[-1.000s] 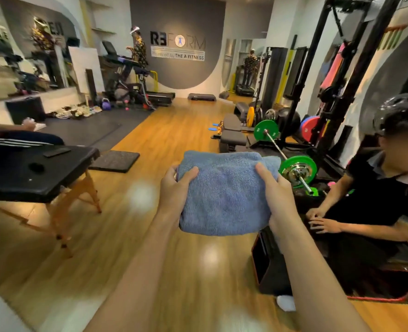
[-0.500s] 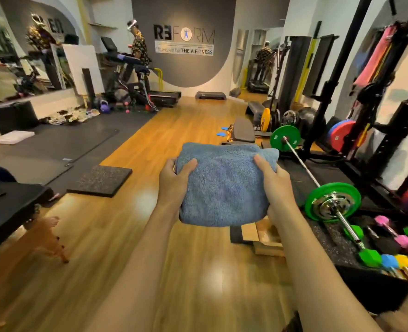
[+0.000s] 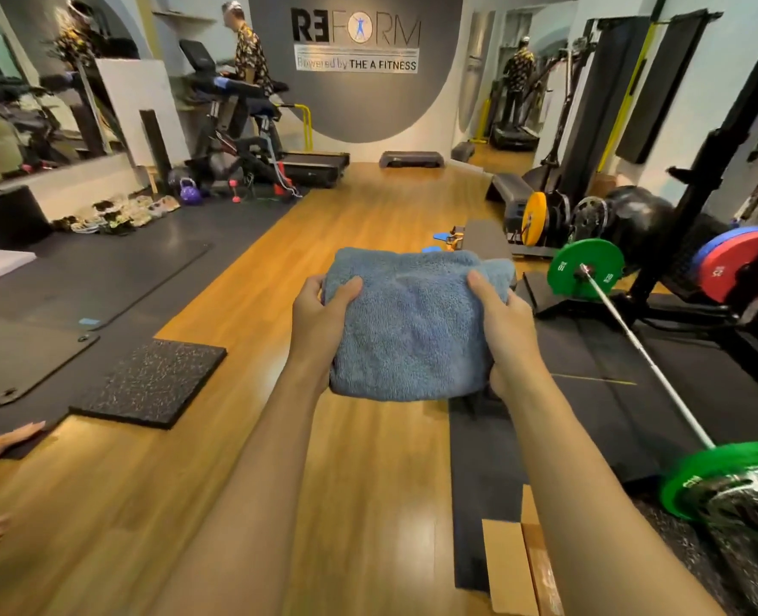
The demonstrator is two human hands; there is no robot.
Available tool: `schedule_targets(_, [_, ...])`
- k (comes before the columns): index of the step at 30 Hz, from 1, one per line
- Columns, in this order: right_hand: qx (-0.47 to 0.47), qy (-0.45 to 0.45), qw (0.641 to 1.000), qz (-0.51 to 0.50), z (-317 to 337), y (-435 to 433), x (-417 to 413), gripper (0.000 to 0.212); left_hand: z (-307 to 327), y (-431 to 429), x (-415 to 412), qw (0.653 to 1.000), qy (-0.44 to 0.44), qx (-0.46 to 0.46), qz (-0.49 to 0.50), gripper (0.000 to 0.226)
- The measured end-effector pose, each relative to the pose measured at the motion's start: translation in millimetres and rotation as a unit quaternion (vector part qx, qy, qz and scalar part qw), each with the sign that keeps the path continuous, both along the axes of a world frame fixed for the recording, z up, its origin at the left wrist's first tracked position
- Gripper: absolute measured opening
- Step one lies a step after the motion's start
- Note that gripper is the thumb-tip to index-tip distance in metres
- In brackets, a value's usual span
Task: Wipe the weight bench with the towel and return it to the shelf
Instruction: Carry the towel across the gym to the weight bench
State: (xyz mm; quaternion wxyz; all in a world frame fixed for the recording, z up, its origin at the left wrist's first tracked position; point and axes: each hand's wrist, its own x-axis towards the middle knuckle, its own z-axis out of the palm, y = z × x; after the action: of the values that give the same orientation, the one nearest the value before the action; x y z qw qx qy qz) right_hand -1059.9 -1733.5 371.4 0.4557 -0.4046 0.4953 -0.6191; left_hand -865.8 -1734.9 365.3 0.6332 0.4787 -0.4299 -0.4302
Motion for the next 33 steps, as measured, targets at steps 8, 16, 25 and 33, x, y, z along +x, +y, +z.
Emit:
schedule_targets(8, [0.003,0.004,1.0,-0.022,12.5,-304.0,-19.8,0.021,10.0,-319.5,-19.7,0.999,0.001,0.01,-0.033,0.033])
schedule_targets(16, [0.009,-0.022,0.999,-0.023,-3.3,-622.9,-36.9,0.019,-0.9,-636.1,-37.4,0.999,-0.015,0.004,-0.034,0.021])
schedule_targets(25, [0.016,-0.032,0.998,-0.046,-4.2,-956.3,-29.8,0.017,-1.2,-983.1,-32.4,0.998,-0.019,0.006,-0.053,0.02])
schedule_targets(33, [0.014,-0.049,0.989,-0.141,-15.5,-1227.0,-40.2,0.017,-4.0,-1286.6,-54.2,0.991,-0.023,0.003,-0.135,0.026])
